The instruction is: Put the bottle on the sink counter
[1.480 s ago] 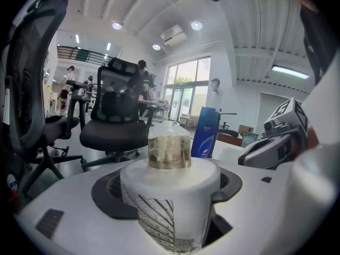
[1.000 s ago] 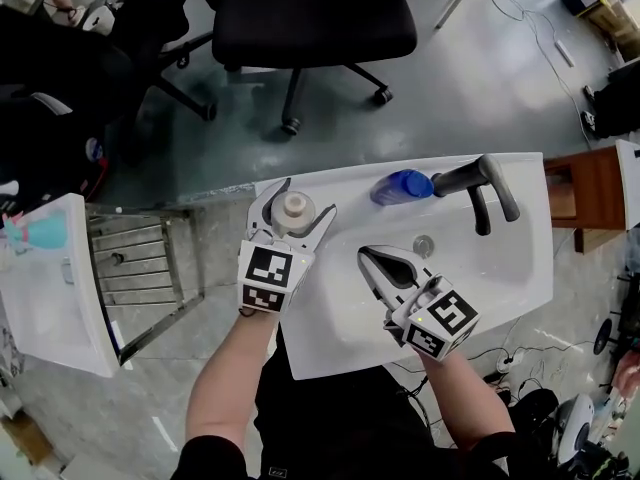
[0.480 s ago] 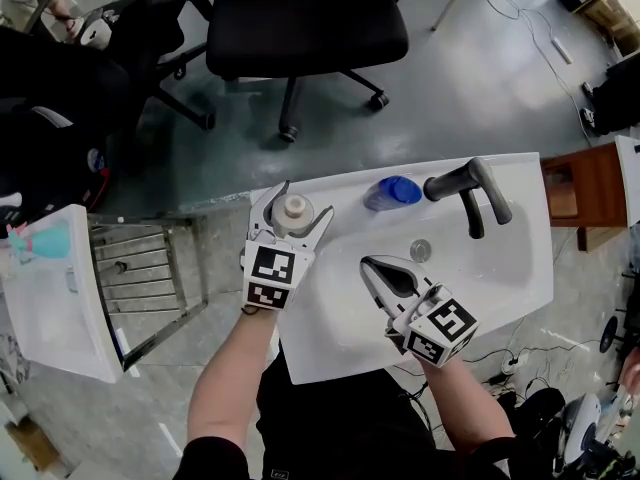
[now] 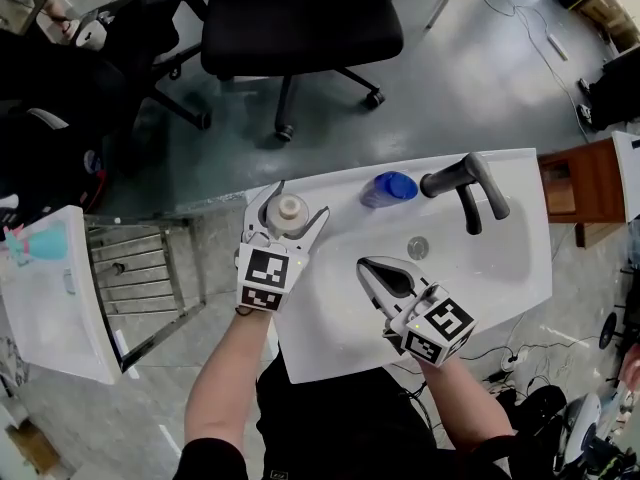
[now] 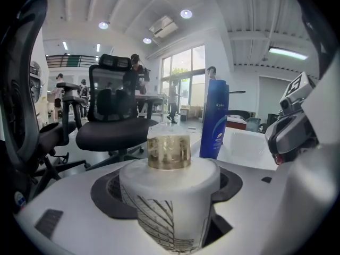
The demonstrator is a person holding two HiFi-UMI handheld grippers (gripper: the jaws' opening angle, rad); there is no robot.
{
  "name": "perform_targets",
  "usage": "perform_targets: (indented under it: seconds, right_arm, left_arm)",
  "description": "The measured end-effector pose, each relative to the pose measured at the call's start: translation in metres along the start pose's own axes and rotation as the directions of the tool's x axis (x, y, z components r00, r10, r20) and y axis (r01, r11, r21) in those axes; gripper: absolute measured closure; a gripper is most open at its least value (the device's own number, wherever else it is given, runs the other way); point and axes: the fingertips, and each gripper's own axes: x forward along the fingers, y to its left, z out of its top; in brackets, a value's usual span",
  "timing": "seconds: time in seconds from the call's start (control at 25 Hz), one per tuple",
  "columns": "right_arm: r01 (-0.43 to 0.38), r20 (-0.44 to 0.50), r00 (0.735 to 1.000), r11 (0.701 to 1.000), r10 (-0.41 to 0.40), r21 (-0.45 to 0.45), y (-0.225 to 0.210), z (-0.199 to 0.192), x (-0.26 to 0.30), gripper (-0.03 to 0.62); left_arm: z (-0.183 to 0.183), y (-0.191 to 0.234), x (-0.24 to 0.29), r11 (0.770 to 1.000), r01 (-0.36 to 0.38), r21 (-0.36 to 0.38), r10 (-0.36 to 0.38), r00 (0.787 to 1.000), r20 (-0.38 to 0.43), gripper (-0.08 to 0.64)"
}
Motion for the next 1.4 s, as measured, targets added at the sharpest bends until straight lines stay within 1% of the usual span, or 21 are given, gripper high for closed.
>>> perform_targets:
  seconds: [0.16, 0.36, 0.64, 1.16, 1.4]
  right_arm:
    - [-0.002, 0.002, 1.000, 1.000, 0.002, 0.004, 0.001, 0.000, 0.000, 0.577]
    - [0.006, 0.000, 1.000, 1.000, -0.006, 0.005, -0.001, -0.001, 0.000, 0.578]
    - [0.008, -0.007, 1.000, 1.000, -0.008, 0.009, -0.002, -0.006, 0.000, 0.577]
    - [0.000, -0.010, 1.000, 1.000, 0.000, 0.009, 0.005, -0.004, -0.002, 0.577]
    - [-0.009, -0.011, 1.000, 1.000, 0.009, 0.004, 0.010, -0.004, -0.005, 0.577]
  left_arm:
    - [-0.001, 0.001, 0.000, 1.000, 0.000, 0.002, 0.000, 1.000, -0.007, 0.207]
    - [0.002, 0.003, 0.004, 1.000, -0.012, 0.009, 0.012, 1.000, 0.006, 0.209]
    - [0.003, 0.004, 0.007, 1.000, -0.004, 0.003, 0.004, 1.000, 0.013, 0.208]
    - [-0.004, 0.005, -0.001, 1.000, -0.006, 0.022, 0.006, 1.000, -0.021, 0.208]
    - [-0.010, 0.003, -0.007, 1.000, 0.001, 0.028, 0.000, 0.998, -0.062, 0.209]
